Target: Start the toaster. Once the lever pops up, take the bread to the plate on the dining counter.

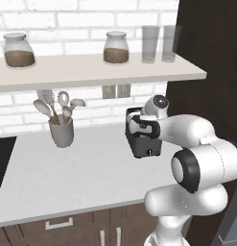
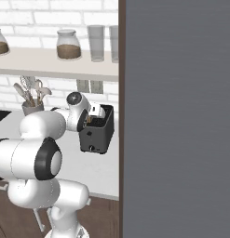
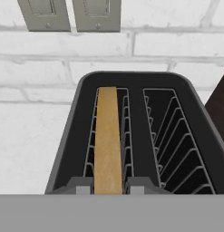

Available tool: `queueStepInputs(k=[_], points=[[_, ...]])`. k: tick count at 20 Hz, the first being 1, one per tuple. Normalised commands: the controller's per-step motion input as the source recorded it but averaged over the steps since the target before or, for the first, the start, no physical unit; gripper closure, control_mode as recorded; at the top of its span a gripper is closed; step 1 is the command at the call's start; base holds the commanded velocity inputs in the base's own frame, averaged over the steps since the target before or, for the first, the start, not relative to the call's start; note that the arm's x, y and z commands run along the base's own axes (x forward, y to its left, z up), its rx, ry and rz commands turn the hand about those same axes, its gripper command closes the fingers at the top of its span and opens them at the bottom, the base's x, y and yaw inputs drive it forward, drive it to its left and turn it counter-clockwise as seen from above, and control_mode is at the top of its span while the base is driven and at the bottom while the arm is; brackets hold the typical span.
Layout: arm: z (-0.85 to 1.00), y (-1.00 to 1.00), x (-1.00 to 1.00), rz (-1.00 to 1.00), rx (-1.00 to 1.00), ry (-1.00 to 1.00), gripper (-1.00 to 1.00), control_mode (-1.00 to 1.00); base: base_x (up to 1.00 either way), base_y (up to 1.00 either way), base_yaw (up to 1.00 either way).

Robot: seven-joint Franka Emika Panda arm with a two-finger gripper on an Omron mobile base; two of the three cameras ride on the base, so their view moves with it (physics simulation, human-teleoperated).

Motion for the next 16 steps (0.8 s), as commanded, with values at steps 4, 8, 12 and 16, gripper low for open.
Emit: queueStepInputs(k=[4,8,12,16], points=[[0.0,0.0,0.0,0.0,0.0,0.0,1.0,-1.0,0.0,0.0,0.0],[0.0,0.0,0.0,0.0,0.0,0.0,1.0,-1.0,0.0,0.0,0.0],[0.0,0.0,0.0,0.0,0.0,0.0,1.0,-1.0,0.0,0.0,0.0],[0.0,0.0,0.0,0.0,0.0,0.0,1.0,-1.0,0.0,0.0,0.0]])
